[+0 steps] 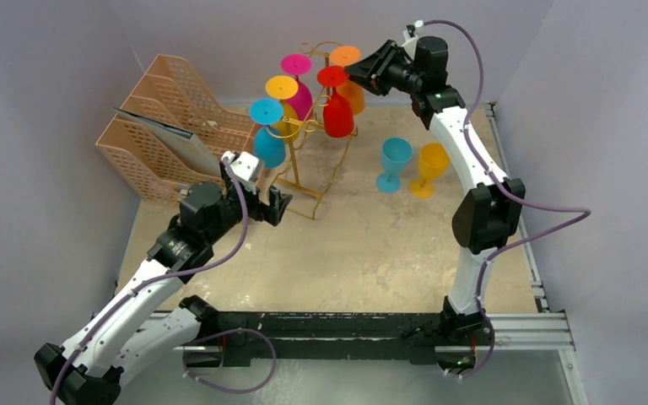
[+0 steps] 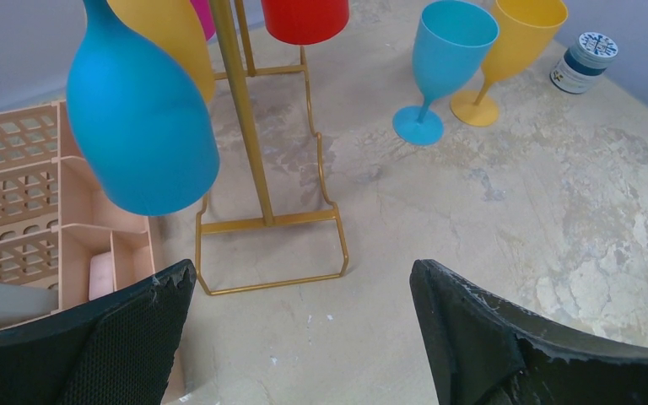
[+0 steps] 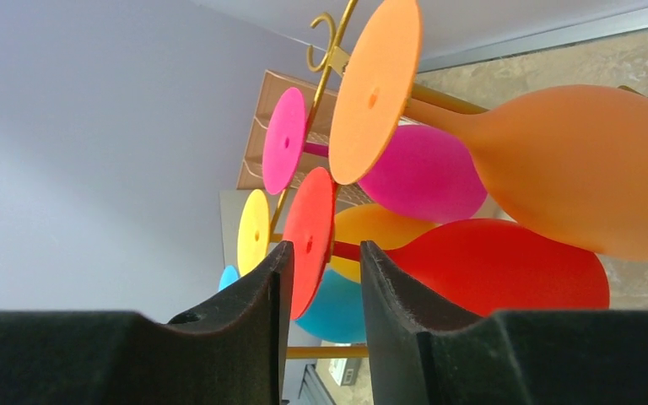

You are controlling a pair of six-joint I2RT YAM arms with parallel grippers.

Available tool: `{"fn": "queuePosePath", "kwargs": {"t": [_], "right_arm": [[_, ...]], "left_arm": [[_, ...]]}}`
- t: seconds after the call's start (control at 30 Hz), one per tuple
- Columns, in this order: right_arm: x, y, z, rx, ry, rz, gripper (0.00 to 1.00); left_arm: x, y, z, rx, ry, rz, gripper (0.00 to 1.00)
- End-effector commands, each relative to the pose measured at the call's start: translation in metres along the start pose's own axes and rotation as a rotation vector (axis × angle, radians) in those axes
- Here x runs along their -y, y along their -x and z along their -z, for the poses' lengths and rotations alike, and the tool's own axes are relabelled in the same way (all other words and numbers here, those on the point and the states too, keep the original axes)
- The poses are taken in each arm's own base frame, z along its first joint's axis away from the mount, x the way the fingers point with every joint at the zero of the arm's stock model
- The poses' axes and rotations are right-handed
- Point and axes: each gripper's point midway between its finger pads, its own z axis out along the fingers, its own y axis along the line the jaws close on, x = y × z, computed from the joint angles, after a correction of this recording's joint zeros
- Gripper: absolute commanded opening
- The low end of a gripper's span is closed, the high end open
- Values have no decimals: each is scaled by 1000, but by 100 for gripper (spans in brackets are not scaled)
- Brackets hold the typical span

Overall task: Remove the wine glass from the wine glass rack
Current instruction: Pick up the wine glass from the wine rack.

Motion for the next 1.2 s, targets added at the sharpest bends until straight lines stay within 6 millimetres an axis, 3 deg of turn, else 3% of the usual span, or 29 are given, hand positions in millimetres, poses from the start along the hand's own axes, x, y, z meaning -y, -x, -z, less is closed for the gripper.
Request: {"fn": "queuePosePath", "kwargs": {"t": [0.0,0.3,0.73,1.17], "right_arm": [[-28,4,6,-11,67,18,37],[-20,-5,2,-51,38,16,35],[-28,-12,0,-79,68,22,20],[-31,-13,9,-59,45,9,7]], "left_arm": [[-2,27,0,82,10,-18,97],[-1,28,0,84,2,-19,97],[0,27,4,84,-2,-10,98],[3,27,8,79,-15,3,98]]}}
